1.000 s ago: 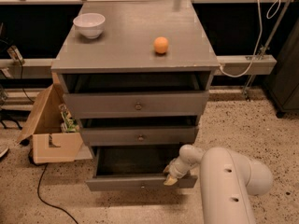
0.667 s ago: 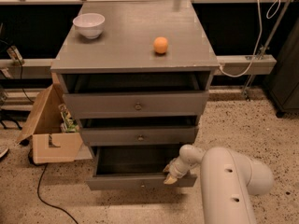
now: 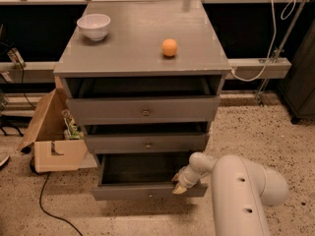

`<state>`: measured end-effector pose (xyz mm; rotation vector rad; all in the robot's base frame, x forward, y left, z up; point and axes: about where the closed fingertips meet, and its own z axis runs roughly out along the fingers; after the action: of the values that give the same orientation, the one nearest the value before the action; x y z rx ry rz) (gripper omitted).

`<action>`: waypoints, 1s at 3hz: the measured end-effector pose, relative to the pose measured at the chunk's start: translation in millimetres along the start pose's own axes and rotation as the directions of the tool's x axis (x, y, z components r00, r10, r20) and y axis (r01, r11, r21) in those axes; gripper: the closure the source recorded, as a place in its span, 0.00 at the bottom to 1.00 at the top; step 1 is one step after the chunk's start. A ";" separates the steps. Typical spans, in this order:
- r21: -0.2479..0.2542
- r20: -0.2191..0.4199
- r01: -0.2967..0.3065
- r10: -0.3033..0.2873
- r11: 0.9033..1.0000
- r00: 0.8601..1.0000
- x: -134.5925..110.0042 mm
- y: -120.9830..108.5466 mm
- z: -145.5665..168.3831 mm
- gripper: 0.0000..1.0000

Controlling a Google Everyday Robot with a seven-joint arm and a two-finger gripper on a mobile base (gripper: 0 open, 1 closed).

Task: Open bottom drawer

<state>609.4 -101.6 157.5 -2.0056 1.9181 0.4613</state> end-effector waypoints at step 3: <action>-0.007 0.002 0.004 -0.004 1.000 1.000 -0.4 4.7 0.2 0.00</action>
Offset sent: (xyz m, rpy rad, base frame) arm 0.0000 0.0000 0.0000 0.0000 0.0000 0.0000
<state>604.7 -101.3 157.4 -2.0124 1.9138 0.4687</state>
